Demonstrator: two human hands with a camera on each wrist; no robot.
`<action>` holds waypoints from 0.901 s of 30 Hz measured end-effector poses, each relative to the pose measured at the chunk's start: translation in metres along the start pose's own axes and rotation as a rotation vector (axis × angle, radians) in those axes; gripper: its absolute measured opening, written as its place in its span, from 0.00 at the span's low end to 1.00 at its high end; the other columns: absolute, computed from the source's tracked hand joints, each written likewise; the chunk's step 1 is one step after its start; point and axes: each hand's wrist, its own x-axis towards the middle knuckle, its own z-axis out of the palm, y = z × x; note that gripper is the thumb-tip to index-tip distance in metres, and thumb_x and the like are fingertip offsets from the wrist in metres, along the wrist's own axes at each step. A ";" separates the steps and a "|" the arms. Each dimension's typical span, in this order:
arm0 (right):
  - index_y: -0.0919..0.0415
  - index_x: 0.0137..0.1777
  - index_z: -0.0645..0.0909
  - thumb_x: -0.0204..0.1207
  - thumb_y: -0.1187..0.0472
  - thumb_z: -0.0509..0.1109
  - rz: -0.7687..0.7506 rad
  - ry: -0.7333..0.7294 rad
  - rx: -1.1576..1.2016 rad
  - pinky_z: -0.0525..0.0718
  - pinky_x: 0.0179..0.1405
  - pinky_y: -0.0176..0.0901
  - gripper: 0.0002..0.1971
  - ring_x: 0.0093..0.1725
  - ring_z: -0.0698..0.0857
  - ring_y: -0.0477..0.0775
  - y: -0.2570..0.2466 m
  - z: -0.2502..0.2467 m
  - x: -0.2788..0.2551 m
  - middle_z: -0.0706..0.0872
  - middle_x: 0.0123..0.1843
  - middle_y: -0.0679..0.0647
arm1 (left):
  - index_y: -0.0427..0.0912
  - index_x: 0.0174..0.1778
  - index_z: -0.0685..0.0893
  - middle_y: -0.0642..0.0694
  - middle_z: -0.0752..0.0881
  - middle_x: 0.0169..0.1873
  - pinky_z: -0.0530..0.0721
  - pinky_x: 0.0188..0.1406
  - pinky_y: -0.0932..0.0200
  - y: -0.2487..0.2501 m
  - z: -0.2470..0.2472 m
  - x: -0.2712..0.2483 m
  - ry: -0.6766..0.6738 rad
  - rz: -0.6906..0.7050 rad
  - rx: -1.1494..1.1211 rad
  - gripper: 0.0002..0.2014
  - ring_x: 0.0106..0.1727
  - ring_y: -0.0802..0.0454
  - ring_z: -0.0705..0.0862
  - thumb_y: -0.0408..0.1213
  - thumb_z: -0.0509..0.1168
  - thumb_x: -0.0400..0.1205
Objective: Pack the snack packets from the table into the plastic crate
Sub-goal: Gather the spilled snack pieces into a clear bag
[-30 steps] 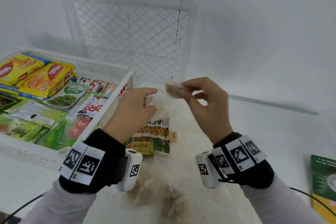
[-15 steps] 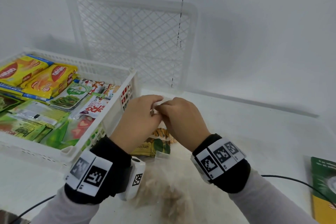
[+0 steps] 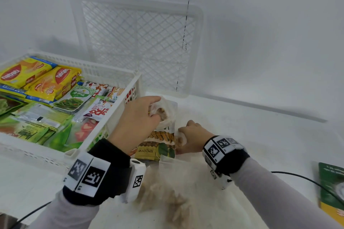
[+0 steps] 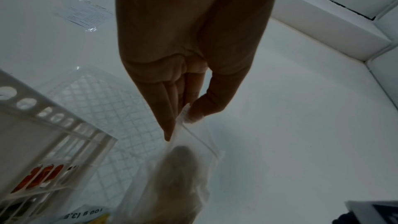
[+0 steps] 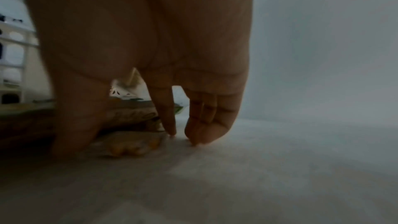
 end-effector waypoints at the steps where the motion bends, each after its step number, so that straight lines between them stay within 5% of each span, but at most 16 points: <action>1: 0.57 0.59 0.78 0.66 0.39 0.73 -0.011 -0.002 -0.014 0.79 0.60 0.52 0.28 0.60 0.75 0.60 -0.004 0.002 0.003 0.76 0.58 0.59 | 0.48 0.72 0.77 0.51 0.79 0.69 0.73 0.72 0.55 0.000 0.001 0.000 0.002 -0.005 0.011 0.26 0.69 0.56 0.76 0.29 0.64 0.76; 7: 0.56 0.67 0.75 0.71 0.53 0.72 -0.011 0.075 0.087 0.77 0.53 0.47 0.25 0.58 0.80 0.63 -0.016 0.002 0.014 0.76 0.60 0.60 | 0.48 0.72 0.77 0.51 0.79 0.69 0.75 0.71 0.51 -0.001 0.000 0.000 -0.005 -0.010 0.005 0.26 0.69 0.56 0.77 0.29 0.64 0.76; 12: 0.57 0.48 0.76 0.70 0.58 0.74 0.072 0.086 0.233 0.80 0.43 0.41 0.11 0.51 0.83 0.56 0.005 -0.001 0.011 0.84 0.53 0.56 | 0.48 0.72 0.76 0.50 0.79 0.69 0.77 0.70 0.51 -0.005 -0.005 0.002 -0.007 -0.013 -0.021 0.26 0.69 0.55 0.77 0.28 0.64 0.76; 15: 0.54 0.43 0.75 0.71 0.57 0.75 0.097 0.244 0.402 0.75 0.33 0.34 0.10 0.40 0.82 0.49 0.021 -0.017 -0.001 0.82 0.43 0.51 | 0.49 0.72 0.76 0.50 0.78 0.70 0.78 0.69 0.46 -0.006 -0.006 0.004 -0.020 -0.026 -0.053 0.27 0.69 0.55 0.77 0.28 0.64 0.76; 21: 0.58 0.48 0.82 0.71 0.72 0.74 -0.306 0.788 0.965 0.87 0.45 0.42 0.11 0.40 0.85 0.49 0.007 -0.067 -0.042 0.86 0.39 0.50 | 0.48 0.71 0.78 0.52 0.79 0.68 0.79 0.67 0.46 -0.003 -0.004 0.006 -0.025 -0.028 -0.082 0.26 0.67 0.55 0.78 0.28 0.65 0.76; 24: 0.56 0.47 0.85 0.69 0.72 0.75 -0.460 0.891 0.976 0.87 0.44 0.36 0.11 0.42 0.87 0.42 -0.017 -0.072 -0.058 0.88 0.41 0.45 | 0.48 0.66 0.82 0.54 0.84 0.62 0.82 0.63 0.53 0.004 -0.002 0.006 -0.032 0.002 -0.079 0.23 0.63 0.57 0.82 0.28 0.66 0.75; 27: 0.62 0.45 0.88 0.70 0.73 0.74 -0.507 0.972 0.719 0.88 0.43 0.39 0.08 0.41 0.87 0.45 -0.035 -0.061 -0.063 0.89 0.39 0.49 | 0.47 0.60 0.85 0.51 0.87 0.57 0.84 0.58 0.54 0.011 -0.001 0.004 -0.013 0.043 -0.098 0.20 0.57 0.57 0.84 0.26 0.66 0.74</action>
